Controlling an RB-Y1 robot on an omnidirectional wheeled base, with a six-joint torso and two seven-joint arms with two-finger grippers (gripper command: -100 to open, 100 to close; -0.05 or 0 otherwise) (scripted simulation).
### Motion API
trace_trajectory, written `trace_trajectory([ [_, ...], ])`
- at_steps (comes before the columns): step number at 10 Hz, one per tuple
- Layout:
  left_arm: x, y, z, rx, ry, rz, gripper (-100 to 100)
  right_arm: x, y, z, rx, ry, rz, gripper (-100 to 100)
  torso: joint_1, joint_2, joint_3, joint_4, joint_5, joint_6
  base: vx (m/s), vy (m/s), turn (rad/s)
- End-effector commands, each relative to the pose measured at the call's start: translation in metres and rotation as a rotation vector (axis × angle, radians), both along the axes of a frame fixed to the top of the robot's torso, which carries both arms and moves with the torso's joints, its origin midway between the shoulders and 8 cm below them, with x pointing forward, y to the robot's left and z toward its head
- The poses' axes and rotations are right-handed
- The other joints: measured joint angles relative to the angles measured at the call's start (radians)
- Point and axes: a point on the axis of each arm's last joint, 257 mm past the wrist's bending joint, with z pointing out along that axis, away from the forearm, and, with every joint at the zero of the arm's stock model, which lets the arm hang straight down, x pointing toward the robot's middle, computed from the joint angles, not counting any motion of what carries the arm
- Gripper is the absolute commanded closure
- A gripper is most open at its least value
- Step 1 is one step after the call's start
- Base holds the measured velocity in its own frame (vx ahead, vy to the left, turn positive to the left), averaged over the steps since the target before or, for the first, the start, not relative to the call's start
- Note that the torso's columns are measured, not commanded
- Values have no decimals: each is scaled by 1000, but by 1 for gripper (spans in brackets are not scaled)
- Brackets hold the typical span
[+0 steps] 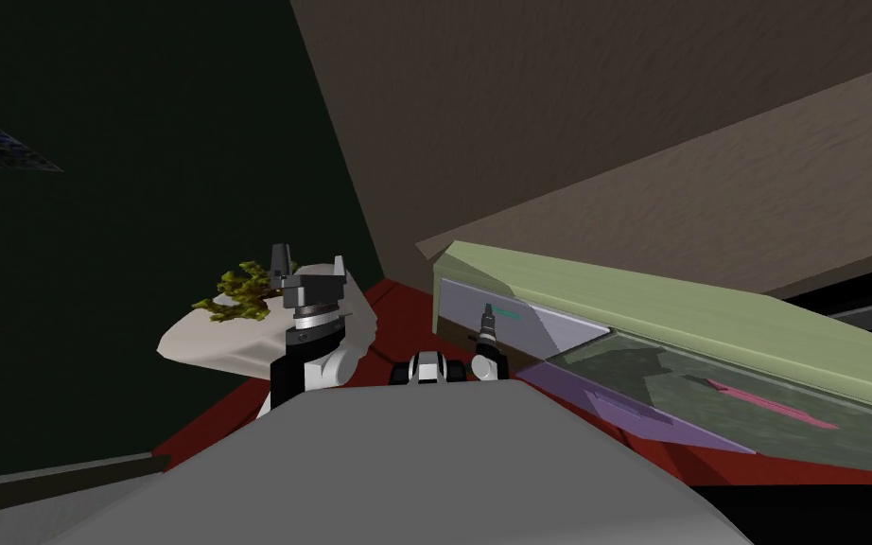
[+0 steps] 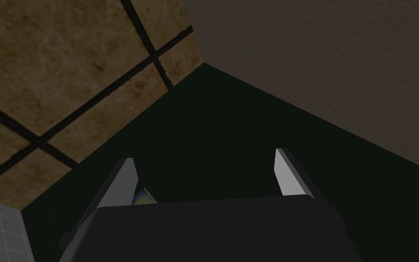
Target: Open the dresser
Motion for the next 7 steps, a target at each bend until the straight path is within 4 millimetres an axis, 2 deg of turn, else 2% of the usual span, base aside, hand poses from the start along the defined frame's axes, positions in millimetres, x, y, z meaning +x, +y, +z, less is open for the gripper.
trace_trajectory([
  [1,0,0,0,0,0,0,0,4,1,4,3,-3,1,-100,-2,-3,-2,-1,0,0,45,-17,-14],
  [2,0,0,0,0,0,0,0,5,1,5,1,-1,3,100,-1,-2,-1,-1,0,0,6,-3,3],
  [3,0,0,0,0,0,0,0,5,4,7,1,-2,8,100,0,0,0,0,0,0,-71,46,-33],
  [7,0,0,0,0,0,0,0,6,10,11,1,-5,19,100,1,3,2,3,2,1,-173,75,-28],
])
